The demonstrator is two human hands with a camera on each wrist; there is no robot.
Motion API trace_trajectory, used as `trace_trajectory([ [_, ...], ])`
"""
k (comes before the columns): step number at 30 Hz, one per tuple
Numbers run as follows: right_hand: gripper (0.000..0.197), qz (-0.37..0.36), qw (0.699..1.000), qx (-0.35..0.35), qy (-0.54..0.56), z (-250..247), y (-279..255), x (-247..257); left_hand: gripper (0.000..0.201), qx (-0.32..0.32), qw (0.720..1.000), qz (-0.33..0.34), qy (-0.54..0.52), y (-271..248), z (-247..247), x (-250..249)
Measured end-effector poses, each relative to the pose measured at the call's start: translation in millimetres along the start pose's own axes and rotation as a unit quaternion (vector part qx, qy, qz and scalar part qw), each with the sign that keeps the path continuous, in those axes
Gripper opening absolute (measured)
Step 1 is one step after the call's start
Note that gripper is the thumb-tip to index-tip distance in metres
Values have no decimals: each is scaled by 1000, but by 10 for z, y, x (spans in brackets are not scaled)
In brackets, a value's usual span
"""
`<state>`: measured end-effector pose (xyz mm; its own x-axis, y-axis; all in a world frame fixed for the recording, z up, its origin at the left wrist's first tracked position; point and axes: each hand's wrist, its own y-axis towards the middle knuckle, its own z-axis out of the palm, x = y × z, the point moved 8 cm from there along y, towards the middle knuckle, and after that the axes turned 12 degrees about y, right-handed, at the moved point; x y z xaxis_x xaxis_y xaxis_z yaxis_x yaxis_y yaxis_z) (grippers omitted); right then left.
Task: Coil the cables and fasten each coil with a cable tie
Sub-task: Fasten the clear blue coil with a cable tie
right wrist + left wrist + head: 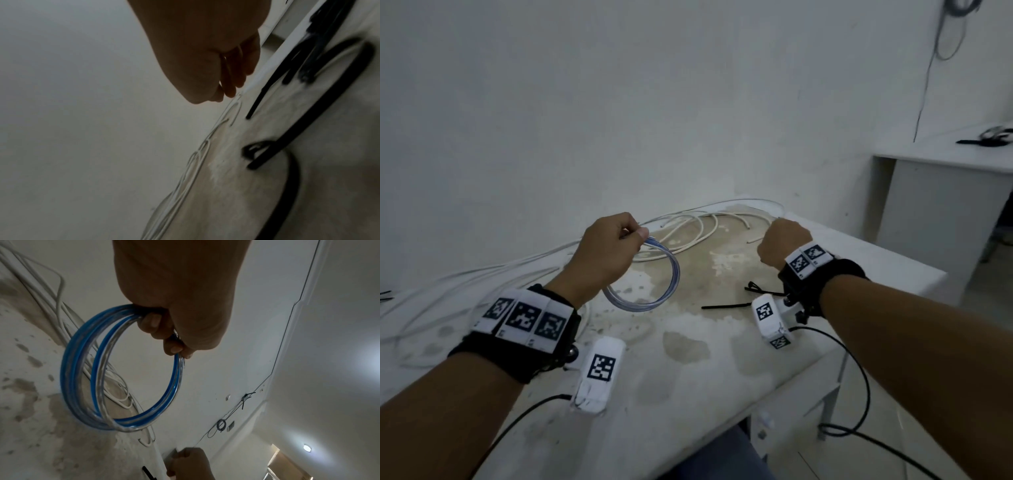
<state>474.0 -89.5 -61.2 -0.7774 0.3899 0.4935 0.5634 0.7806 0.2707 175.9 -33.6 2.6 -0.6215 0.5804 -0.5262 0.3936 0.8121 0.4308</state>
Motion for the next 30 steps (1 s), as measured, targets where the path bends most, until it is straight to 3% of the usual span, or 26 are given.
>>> trace_trajectory([
  [5, 23, 0, 991, -12, -131, -189, -71, -515, 22, 7, 1000, 9, -11, -27, 43, -128],
  [10, 24, -34, 976, 1, -213, -157, -230, -670, 23, 16, 1000, 4, -17, -42, 51, -119],
  [17, 21, -20, 976, 36, -212, -126, -164, -731, 22, 21, 1000, -3, -13, -49, 37, -92],
  [22, 21, -1, 996, -12, -88, -129, -43, -557, 22, 17, 1000, -5, -8, -55, 48, -63],
  [24, 33, -49, 996, 62, -50, 52, -12, -217, 23, 19, 1000, -4, -8, -55, 71, -69],
  [27, 52, -110, 967, 231, -11, 375, -184, 284, 23, 26, 1000, -2, -14, -71, 93, -84],
  [30, 42, -106, 948, 297, -48, 534, -262, 389, 23, 22, 1000, -2, -15, -91, 37, -57],
])
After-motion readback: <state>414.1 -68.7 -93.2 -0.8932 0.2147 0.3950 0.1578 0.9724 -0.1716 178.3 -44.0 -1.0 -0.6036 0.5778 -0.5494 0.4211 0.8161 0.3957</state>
